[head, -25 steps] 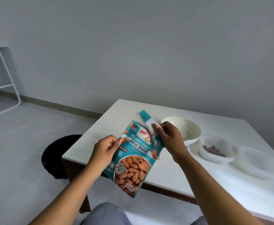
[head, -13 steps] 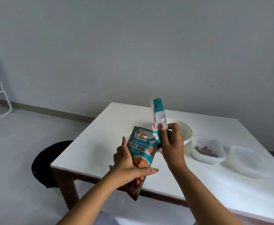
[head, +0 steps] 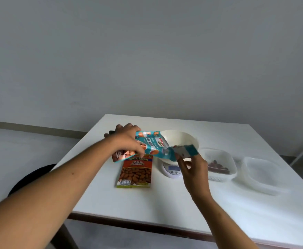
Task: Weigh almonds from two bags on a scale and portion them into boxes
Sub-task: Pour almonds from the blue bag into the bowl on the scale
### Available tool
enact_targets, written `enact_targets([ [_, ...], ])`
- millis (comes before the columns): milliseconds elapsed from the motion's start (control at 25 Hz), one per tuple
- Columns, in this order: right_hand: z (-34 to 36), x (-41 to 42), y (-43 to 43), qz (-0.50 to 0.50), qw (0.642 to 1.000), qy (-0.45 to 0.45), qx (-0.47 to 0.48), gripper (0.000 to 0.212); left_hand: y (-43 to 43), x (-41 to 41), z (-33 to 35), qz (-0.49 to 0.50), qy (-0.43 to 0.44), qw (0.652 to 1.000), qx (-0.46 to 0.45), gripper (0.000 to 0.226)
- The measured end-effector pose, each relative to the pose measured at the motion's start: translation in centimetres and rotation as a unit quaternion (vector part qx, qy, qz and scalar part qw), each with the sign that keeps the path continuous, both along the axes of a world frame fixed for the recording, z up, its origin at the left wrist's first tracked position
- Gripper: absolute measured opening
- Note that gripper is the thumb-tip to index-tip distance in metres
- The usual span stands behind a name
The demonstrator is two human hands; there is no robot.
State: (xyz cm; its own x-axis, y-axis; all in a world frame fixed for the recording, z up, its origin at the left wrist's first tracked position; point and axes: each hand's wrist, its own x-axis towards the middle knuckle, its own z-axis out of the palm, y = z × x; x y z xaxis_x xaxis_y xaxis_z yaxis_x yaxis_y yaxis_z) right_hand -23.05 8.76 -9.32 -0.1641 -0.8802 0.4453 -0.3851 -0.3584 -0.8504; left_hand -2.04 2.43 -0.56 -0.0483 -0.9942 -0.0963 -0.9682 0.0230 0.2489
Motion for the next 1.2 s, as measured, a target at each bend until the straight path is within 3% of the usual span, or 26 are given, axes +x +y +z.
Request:
enact_targets([
  [80,-1.2,0.4,-0.4,-0.035,0.999,0.011,0.0,0.027,-1.9,-1.0,1.4,-0.032,-0.07,0.997,0.021,0.1],
  [240,-1.6,2.4,-0.3,-0.072,0.991,-0.099,0.045,0.015,-4.2,-3.0,3.9,-0.062,-0.189,0.979,0.039,0.099],
  [400,-1.7,3.6,-0.8,-0.054,0.973,-0.2,0.102,0.029,-5.6,-4.9,5.5,-0.081,-0.271,0.958,0.041,0.099],
  [720,-1.8,4.2,-1.0,-0.073,0.931,-0.312,0.176,0.016,-6.6,-8.0,5.9,-0.106,-0.34,0.934,0.016,0.091],
  [920,-0.6,4.7,-0.5,-0.04,0.866,-0.45,0.214,0.025,-5.9,-9.0,6.3,-0.173,-0.403,0.897,-0.046,0.09],
  [1200,-0.8,5.0,-0.5,-0.024,0.85,-0.475,0.226,0.028,-5.0,-8.9,6.3,-0.22,-0.441,0.865,-0.096,0.09],
])
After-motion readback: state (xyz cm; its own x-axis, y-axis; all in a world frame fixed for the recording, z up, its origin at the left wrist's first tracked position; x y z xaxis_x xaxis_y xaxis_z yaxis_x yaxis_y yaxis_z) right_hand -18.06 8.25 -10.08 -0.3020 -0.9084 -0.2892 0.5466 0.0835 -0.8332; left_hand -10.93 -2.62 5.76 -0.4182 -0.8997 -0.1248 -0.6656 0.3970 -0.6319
